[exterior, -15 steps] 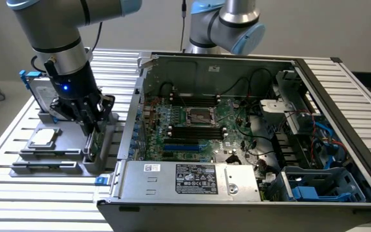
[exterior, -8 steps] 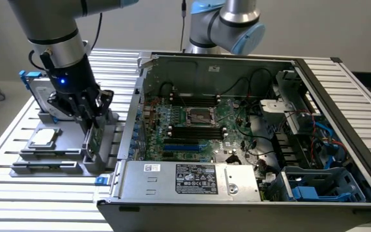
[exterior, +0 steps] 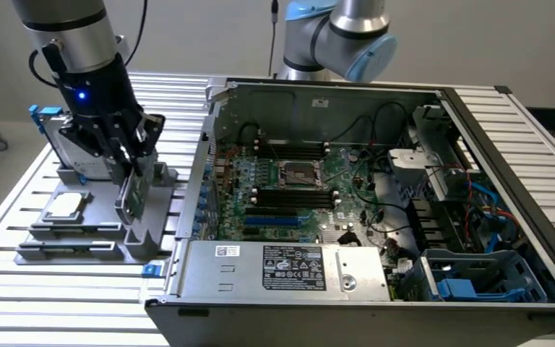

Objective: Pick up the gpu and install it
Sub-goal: 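Pick up the gpu and move the gpu toward the slot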

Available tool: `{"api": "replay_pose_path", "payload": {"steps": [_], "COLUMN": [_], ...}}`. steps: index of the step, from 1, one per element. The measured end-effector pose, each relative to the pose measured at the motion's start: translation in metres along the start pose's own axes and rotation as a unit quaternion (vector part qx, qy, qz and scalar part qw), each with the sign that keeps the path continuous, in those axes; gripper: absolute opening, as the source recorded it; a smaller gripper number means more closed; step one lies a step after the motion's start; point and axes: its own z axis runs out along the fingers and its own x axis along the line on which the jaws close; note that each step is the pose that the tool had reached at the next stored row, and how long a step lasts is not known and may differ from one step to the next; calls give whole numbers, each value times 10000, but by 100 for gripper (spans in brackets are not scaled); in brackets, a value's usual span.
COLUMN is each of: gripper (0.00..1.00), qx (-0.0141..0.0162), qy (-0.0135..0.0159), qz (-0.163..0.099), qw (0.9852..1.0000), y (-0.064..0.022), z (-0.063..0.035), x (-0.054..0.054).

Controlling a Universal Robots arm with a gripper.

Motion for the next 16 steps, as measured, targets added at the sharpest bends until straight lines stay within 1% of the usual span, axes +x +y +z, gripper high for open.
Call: {"api": "replay_pose_path", "payload": {"steps": [11, 14, 16], "gripper": [27, 27, 27], "qx": [0, 0, -4], "qy": [1, 6, 18], "qz": [-1, 0, -1], "qw": [10000, 10000, 10000], "y": [-10, -15, -20], "z": [-501, -636, -714], "x": [-20, -66, -125]}}
